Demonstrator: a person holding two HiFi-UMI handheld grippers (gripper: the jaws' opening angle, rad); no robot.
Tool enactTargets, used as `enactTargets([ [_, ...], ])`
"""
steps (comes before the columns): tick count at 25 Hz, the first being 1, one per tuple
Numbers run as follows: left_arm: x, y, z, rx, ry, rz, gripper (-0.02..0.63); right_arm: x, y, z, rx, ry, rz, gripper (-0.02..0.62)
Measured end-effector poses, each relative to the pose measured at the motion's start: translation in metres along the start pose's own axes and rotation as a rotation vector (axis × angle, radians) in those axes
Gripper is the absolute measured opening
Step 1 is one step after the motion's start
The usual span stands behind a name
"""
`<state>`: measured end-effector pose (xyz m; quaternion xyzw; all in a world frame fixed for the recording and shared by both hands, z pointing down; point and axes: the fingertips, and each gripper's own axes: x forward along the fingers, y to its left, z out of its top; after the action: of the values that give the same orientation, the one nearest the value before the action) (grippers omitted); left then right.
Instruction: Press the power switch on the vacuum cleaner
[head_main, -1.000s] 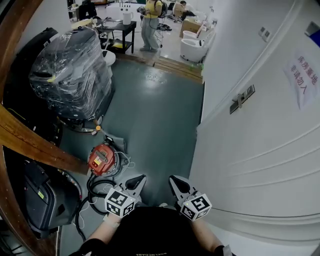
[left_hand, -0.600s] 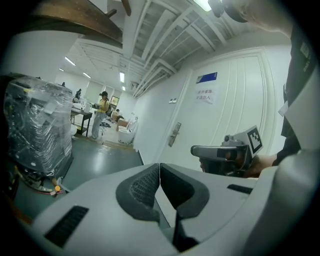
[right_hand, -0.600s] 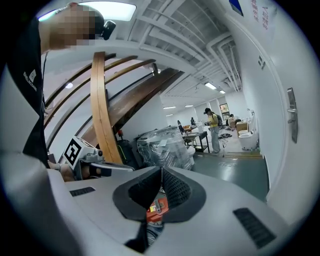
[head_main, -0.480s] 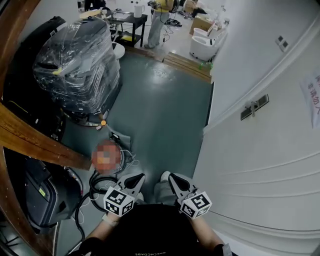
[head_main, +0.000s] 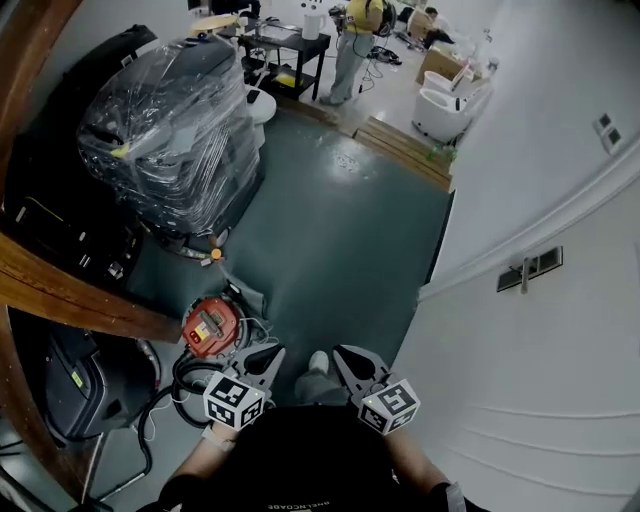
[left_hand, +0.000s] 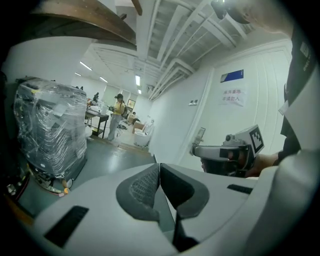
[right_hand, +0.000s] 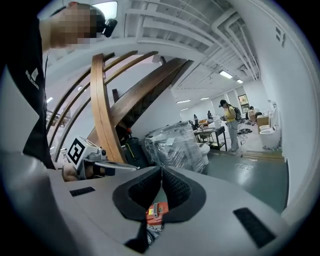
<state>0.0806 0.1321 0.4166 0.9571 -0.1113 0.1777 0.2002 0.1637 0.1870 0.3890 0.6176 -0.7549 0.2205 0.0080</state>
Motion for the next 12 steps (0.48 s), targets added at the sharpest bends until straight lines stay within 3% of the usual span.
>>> enactTargets([
  [7, 0.056, 0.017, 0.034, -0.038, -0.012, 0.133, 0.015, 0.022, -0.072, 0.034, 0.0, 0.021, 0.104, 0.028],
  [12, 0.071, 0.03, 0.039, -0.08, -0.025, 0.23, 0.015, 0.038, -0.1, 0.039, 0.0, 0.056, 0.181, 0.028],
])
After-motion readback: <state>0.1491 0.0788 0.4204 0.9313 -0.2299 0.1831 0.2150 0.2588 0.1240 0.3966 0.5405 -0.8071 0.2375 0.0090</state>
